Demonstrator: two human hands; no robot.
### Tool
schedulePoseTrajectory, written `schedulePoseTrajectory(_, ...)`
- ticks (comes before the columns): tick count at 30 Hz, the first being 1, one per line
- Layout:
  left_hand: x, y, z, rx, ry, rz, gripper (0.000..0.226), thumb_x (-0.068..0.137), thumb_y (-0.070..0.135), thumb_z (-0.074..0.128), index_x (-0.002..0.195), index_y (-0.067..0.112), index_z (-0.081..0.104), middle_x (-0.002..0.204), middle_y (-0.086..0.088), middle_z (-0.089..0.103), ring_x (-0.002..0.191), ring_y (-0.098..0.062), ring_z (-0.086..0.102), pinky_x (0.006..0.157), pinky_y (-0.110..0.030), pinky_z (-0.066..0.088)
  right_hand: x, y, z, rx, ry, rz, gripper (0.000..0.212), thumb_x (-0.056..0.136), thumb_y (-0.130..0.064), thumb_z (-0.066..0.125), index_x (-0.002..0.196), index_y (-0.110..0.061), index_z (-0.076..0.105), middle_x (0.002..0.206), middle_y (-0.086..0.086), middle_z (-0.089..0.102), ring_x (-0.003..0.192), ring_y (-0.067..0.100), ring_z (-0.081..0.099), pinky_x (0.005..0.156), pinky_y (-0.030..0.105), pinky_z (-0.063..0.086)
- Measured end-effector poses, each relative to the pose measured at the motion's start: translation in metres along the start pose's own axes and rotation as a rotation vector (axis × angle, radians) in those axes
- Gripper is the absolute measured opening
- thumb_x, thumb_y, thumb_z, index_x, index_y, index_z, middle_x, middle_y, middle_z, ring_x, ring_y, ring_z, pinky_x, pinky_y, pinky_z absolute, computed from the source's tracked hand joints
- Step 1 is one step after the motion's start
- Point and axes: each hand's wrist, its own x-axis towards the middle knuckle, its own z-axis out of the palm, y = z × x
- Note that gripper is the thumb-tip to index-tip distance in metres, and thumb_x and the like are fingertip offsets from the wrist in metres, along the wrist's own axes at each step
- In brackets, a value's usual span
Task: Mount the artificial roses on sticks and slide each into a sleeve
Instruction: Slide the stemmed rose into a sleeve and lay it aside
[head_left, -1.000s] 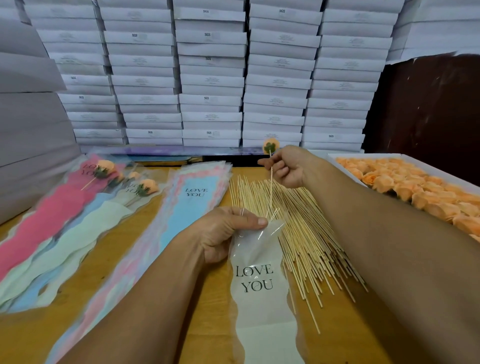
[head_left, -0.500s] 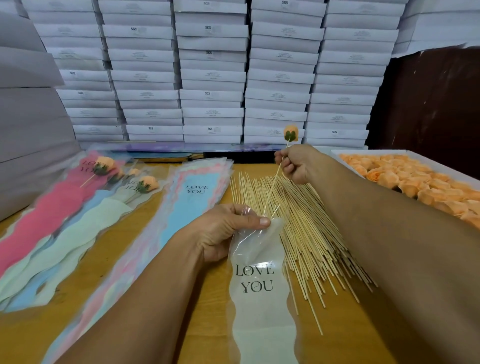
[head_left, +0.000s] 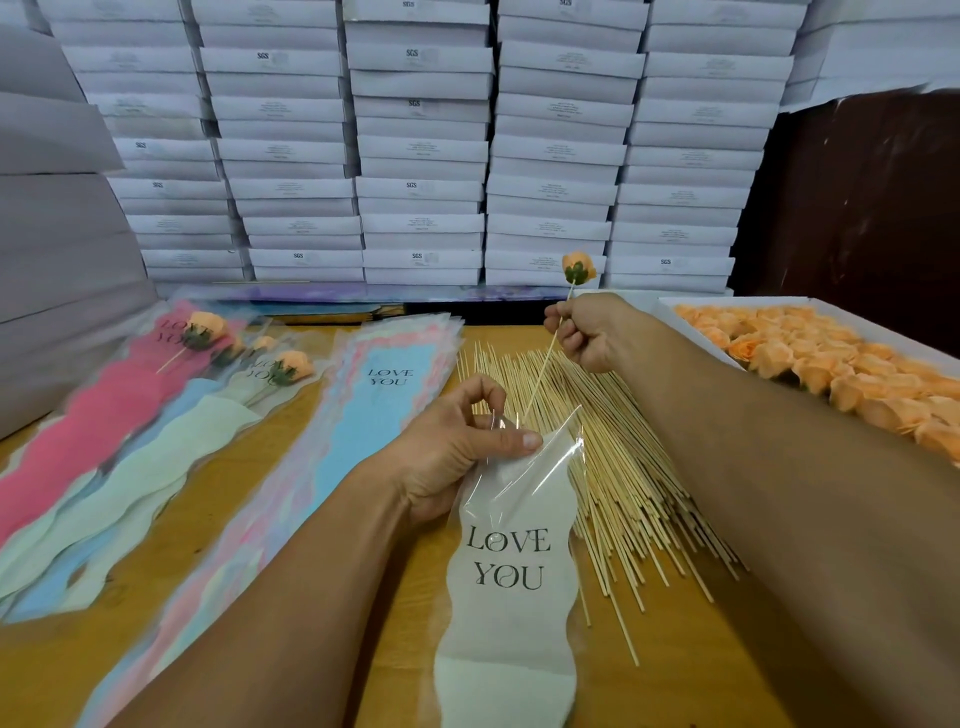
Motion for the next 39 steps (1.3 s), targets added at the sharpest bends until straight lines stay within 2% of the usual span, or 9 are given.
schedulePoseTrajectory(4, 0.001, -0.002, 0.000, 0.031, 0.013, -0.006, 0.039, 0.065, -0.003, 0.086, 0.073, 0.017, 0.053, 0.082, -0.014, 0.064, 0.073, -0.029, 0.066, 0.065, -0.037, 0.057, 0.000, 0.000, 0.000, 0.011, 0.005, -0.002, 0.019, 0.105, -0.008, 0.046, 0.091, -0.005, 0.058, 0.077, 0.002, 0.056, 0.031, 0.000, 0.038, 0.030, 0.011, 0.027)
schedulePoseTrajectory(10, 0.003, -0.002, 0.000, 0.093, 0.050, 0.001, 0.023, 0.065, 0.004, 0.085, 0.071, 0.013, 0.065, 0.078, -0.012, 0.064, 0.066, -0.022, 0.065, 0.057, -0.030, 0.058, 0.003, 0.002, 0.001, 0.020, 0.013, -0.010, 0.018, 0.105, -0.006, 0.043, 0.095, -0.008, 0.058, 0.080, 0.004, 0.058, 0.030, 0.000, 0.038, 0.030, 0.011, 0.027)
schedulePoseTrajectory(14, 0.003, -0.004, 0.000, 0.140, 0.097, 0.007, 0.030, 0.063, 0.006, 0.088, 0.084, 0.013, 0.068, 0.084, -0.019, 0.057, 0.068, -0.027, 0.061, 0.060, -0.033, 0.054, 0.004, 0.004, -0.002, 0.014, 0.021, -0.012, 0.018, 0.105, -0.006, 0.043, 0.097, -0.010, 0.058, 0.081, 0.004, 0.058, 0.030, 0.001, 0.038, 0.029, 0.012, 0.027)
schedulePoseTrajectory(18, 0.004, -0.006, -0.001, 0.168, 0.091, 0.032, 0.052, 0.063, 0.008, 0.088, 0.104, 0.015, 0.057, 0.070, -0.009, 0.064, 0.061, -0.024, 0.064, 0.055, -0.030, 0.053, 0.005, 0.005, -0.005, 0.003, 0.034, -0.019, 0.018, 0.105, -0.005, 0.041, 0.097, -0.009, 0.057, 0.083, 0.006, 0.058, 0.030, 0.001, 0.038, 0.030, 0.012, 0.027)
schedulePoseTrajectory(23, 0.002, -0.006, 0.000, 0.224, 0.046, 0.070, 0.026, 0.079, 0.003, 0.079, 0.092, 0.016, 0.060, 0.078, -0.016, 0.071, 0.062, -0.020, 0.067, 0.049, -0.025, 0.051, 0.005, 0.003, -0.008, -0.005, 0.050, -0.013, 0.020, 0.105, -0.006, 0.040, 0.092, -0.010, 0.054, 0.079, 0.004, 0.057, 0.029, 0.001, 0.037, 0.029, 0.012, 0.026)
schedulePoseTrajectory(27, 0.000, -0.006, 0.003, 0.311, 0.063, 0.044, 0.020, 0.091, 0.005, 0.068, 0.101, 0.013, 0.052, 0.081, -0.010, 0.075, 0.052, -0.010, 0.062, 0.040, -0.021, 0.044, 0.006, 0.004, -0.009, -0.018, 0.060, -0.017, 0.020, 0.105, -0.006, 0.038, 0.094, -0.010, 0.055, 0.079, 0.004, 0.057, 0.029, 0.000, 0.037, 0.029, 0.012, 0.026)
schedulePoseTrajectory(32, -0.002, -0.004, 0.004, 0.390, 0.021, 0.095, 0.011, 0.091, 0.005, 0.069, 0.091, 0.011, 0.060, 0.090, -0.012, 0.076, 0.065, -0.009, 0.070, 0.049, -0.018, 0.050, 0.007, 0.003, -0.011, -0.027, 0.068, -0.011, 0.021, 0.104, -0.005, 0.039, 0.092, -0.010, 0.055, 0.077, 0.003, 0.057, 0.029, 0.001, 0.037, 0.029, 0.012, 0.026)
schedulePoseTrajectory(35, -0.002, -0.003, 0.001, 0.469, 0.037, 0.107, 0.005, 0.088, 0.012, 0.075, 0.089, 0.008, 0.071, 0.100, -0.008, 0.077, 0.081, -0.022, 0.071, 0.061, -0.026, 0.056, 0.009, 0.004, -0.013, -0.035, 0.069, -0.004, 0.021, 0.104, -0.005, 0.041, 0.088, -0.009, 0.054, 0.074, 0.002, 0.056, 0.030, 0.001, 0.036, 0.029, 0.013, 0.026)
schedulePoseTrajectory(39, -0.001, -0.003, 0.000, 0.523, 0.078, 0.090, 0.010, 0.087, 0.024, 0.076, 0.090, 0.015, 0.079, 0.098, -0.010, 0.074, 0.062, -0.023, 0.057, 0.052, -0.023, 0.050, 0.009, 0.006, -0.016, -0.041, 0.072, 0.010, 0.021, 0.103, -0.005, 0.044, 0.085, -0.007, 0.055, 0.072, 0.002, 0.055, 0.030, 0.001, 0.036, 0.029, 0.013, 0.026)
